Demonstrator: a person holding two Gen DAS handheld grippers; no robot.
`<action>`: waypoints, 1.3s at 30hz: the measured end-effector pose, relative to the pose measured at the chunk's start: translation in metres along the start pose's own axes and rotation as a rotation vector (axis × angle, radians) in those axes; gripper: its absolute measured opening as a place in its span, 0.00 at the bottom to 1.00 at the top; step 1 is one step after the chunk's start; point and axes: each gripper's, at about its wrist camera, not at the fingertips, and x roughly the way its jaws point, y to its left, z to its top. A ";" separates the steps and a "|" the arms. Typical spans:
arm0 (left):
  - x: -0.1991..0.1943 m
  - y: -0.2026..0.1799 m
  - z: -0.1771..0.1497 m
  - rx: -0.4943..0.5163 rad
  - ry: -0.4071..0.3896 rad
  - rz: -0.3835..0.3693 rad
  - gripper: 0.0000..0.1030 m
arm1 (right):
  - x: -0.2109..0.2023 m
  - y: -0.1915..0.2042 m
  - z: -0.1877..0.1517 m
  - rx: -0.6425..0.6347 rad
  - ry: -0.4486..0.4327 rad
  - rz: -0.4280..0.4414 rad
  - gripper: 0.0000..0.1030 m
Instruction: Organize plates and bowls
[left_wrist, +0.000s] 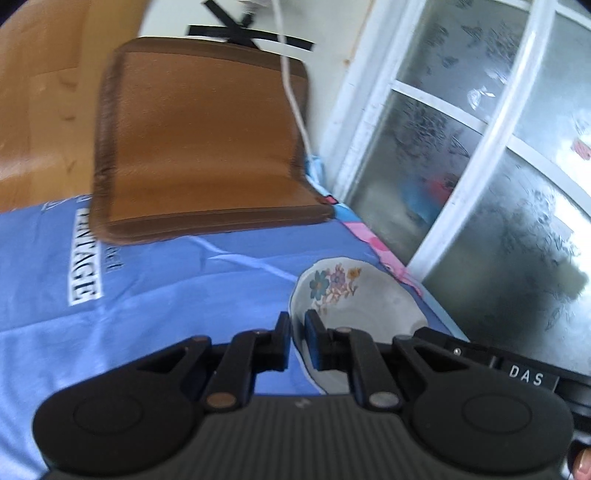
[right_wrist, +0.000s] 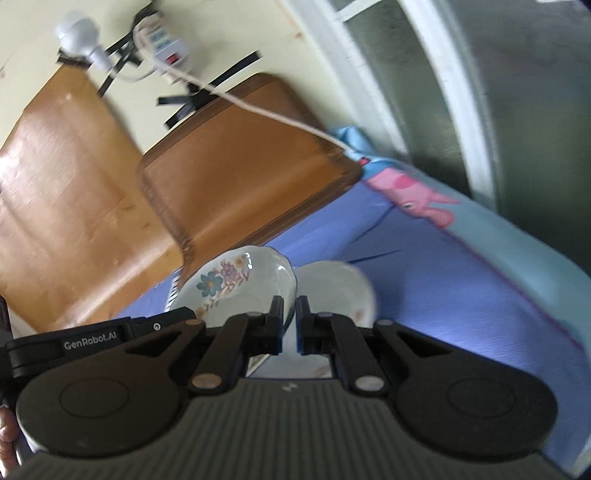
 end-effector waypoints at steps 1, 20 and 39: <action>0.003 -0.003 0.000 0.007 0.003 -0.001 0.09 | -0.001 -0.004 0.001 0.006 -0.005 -0.006 0.09; -0.017 0.020 -0.006 -0.027 -0.028 0.088 0.10 | 0.014 0.017 -0.008 -0.005 0.039 0.059 0.09; -0.059 0.117 -0.053 -0.177 -0.038 0.261 0.11 | 0.066 0.096 -0.063 -0.153 0.219 0.117 0.09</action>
